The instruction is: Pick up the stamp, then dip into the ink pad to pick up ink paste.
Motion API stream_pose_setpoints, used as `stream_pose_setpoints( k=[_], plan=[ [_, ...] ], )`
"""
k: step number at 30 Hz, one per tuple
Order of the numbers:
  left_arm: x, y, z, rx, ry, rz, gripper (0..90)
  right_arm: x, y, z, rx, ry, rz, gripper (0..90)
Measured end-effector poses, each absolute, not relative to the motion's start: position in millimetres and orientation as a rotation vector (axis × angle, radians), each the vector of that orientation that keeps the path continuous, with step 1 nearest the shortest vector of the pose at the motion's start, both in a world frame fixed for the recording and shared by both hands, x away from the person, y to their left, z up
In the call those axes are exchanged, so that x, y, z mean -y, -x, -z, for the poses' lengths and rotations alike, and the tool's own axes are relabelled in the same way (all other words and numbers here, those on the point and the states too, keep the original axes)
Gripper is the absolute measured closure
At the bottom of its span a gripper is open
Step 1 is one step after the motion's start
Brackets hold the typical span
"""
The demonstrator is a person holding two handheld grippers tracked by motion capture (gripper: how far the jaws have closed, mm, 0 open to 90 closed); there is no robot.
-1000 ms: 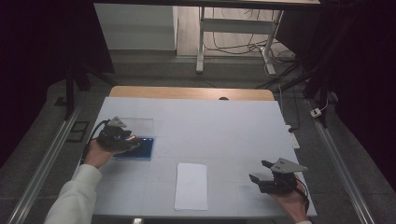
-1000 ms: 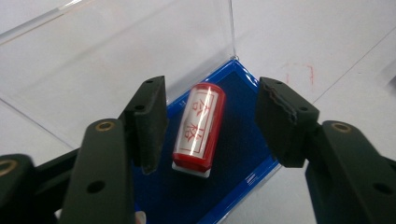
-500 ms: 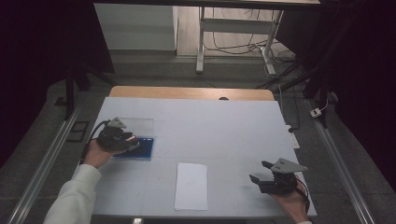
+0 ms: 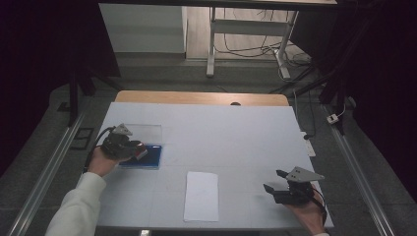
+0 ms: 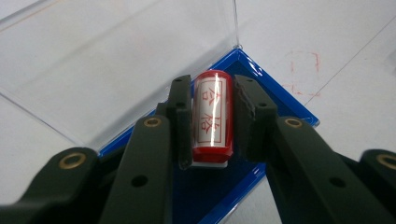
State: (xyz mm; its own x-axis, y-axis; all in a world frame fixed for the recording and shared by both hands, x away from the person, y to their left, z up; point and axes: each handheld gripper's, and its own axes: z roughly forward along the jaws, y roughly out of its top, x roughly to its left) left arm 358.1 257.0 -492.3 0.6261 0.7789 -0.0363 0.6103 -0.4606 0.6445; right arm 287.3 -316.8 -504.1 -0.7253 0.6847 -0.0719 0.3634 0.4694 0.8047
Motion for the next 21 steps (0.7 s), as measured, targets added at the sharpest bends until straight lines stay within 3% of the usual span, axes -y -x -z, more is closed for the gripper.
stream_pose_setpoints(
  k=[21],
  plan=[
    [-265,-340,468,-1.093,-2.164,-0.381,70.3,316,-286,503,-2.340,-0.865,-1.148,26.3]
  ],
)
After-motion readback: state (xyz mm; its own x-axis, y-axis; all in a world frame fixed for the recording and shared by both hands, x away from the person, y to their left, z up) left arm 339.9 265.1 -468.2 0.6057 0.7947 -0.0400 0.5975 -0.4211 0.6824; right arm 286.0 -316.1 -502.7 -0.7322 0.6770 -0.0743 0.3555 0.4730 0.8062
